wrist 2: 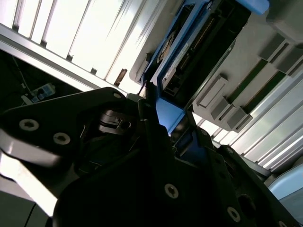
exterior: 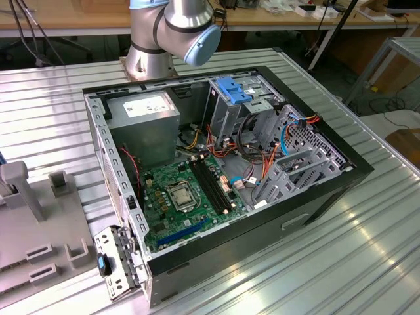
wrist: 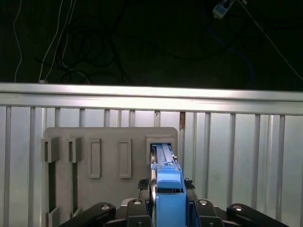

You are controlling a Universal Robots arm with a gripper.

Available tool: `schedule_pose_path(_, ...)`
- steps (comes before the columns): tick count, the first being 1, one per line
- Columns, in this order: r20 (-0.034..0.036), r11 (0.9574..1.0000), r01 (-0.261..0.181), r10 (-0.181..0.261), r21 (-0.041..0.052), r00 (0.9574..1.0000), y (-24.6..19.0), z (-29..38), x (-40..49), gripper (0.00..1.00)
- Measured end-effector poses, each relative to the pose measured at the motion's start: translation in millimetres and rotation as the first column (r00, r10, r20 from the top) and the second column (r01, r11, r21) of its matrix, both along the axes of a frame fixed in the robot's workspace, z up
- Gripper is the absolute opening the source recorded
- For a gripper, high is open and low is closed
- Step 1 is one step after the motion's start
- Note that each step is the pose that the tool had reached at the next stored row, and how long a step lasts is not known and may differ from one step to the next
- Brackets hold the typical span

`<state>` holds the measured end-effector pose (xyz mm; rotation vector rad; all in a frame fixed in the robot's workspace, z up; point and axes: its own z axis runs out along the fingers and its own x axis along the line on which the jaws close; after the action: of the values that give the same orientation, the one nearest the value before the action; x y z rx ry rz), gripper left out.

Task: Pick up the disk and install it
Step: 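Pick up the disk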

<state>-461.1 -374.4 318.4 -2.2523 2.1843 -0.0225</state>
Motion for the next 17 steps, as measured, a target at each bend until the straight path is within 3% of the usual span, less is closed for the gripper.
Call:
schedule_pose_path(2,0.0006,1.0000,0.000,0.000,0.0004,1.0000,0.0,8.7,0.1,0.36)
schedule_pose_path(15,0.0004,1.0000,0.000,0.000,0.0015,1.0000,0.0,8.8,0.0,0.36)
schedule_pose_path(17,0.0003,1.0000,0.000,0.000,0.0015,1.0000,0.0,11.5,0.0,0.36)
